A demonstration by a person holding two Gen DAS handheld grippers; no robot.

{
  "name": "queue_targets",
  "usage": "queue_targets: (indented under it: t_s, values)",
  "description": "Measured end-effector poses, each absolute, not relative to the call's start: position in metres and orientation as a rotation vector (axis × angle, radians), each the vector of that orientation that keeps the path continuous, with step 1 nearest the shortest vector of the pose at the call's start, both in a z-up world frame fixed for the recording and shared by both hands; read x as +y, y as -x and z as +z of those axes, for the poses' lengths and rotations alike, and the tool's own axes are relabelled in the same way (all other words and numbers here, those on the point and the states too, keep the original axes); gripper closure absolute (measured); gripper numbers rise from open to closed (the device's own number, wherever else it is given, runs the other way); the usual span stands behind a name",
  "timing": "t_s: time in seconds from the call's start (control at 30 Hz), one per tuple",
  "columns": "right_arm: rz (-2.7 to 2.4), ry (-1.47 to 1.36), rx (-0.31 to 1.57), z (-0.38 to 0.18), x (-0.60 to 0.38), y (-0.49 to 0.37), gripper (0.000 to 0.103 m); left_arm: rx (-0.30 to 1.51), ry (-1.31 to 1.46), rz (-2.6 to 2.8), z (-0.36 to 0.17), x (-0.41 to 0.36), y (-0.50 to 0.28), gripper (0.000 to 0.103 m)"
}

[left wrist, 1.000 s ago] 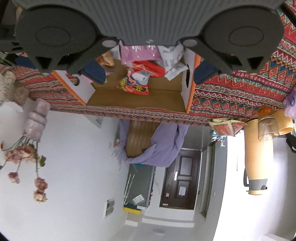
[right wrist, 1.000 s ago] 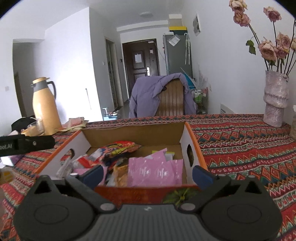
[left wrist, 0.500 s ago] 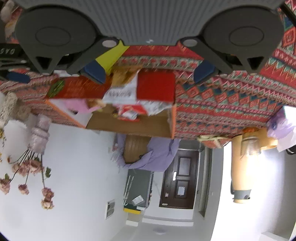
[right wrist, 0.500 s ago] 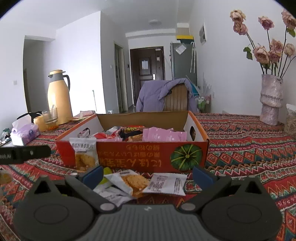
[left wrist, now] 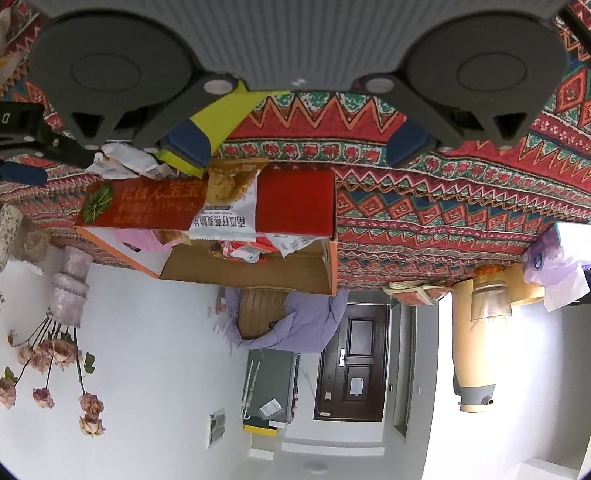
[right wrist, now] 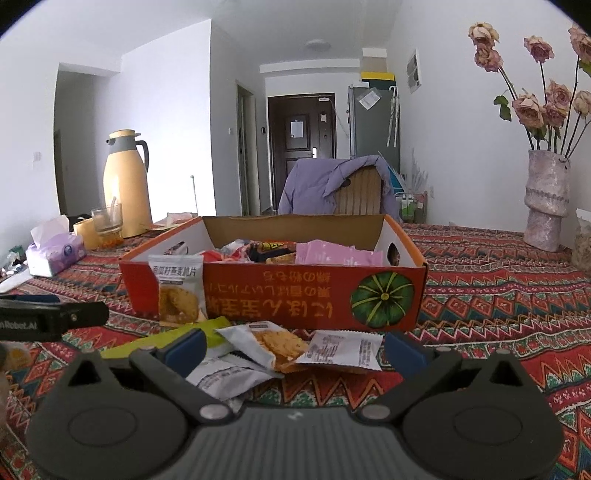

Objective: Organize snacks
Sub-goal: 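Grasp a small white wrapper with the right tool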

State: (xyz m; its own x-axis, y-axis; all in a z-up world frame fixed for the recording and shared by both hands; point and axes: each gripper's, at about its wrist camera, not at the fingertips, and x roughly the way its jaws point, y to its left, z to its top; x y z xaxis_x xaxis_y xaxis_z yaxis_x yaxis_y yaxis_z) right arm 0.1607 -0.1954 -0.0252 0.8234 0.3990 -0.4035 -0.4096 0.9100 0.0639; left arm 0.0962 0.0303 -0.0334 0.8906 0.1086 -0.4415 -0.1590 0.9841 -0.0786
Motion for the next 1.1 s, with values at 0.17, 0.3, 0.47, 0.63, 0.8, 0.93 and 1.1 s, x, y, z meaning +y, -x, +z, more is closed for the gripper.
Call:
queue_targets:
  t_s: [0.17, 0.3, 0.47, 0.63, 0.8, 0.93, 1.1]
  values:
    - [0.450, 0.011, 0.442, -0.021, -0.190, -0.156, 0.000, 0.458, 0.111, 0.144, -0.037, 0.030, -0.096, 0.000]
    - [0.478, 0.015, 0.479, -0.016, -0.174, -0.154, 0.002, 0.444, 0.115, 0.163, -0.036, 0.032, -0.093, 0.000]
    - [0.479, 0.043, 0.537, -0.016, -0.151, -0.156, 0.011, 0.443, 0.107, 0.186, -0.035, 0.033, -0.091, 0.000]
    - [0.439, 0.038, 0.612, -0.025, -0.140, -0.165, 0.019, 0.442, 0.103, 0.189, -0.035, 0.033, -0.089, 0.000]
    - [0.423, 0.029, 0.647, -0.031, -0.135, -0.171, 0.019, 0.455, 0.121, 0.181, -0.036, 0.037, -0.090, 0.000]
    - [0.422, 0.032, 0.677, -0.034, -0.133, -0.174, 0.020, 0.456, 0.128, 0.179, -0.037, 0.037, -0.090, 0.000]
    - [0.415, 0.001, 0.714, -0.041, -0.141, -0.180, 0.031, 0.459, 0.130, 0.178, -0.037, 0.037, -0.090, 0.000]
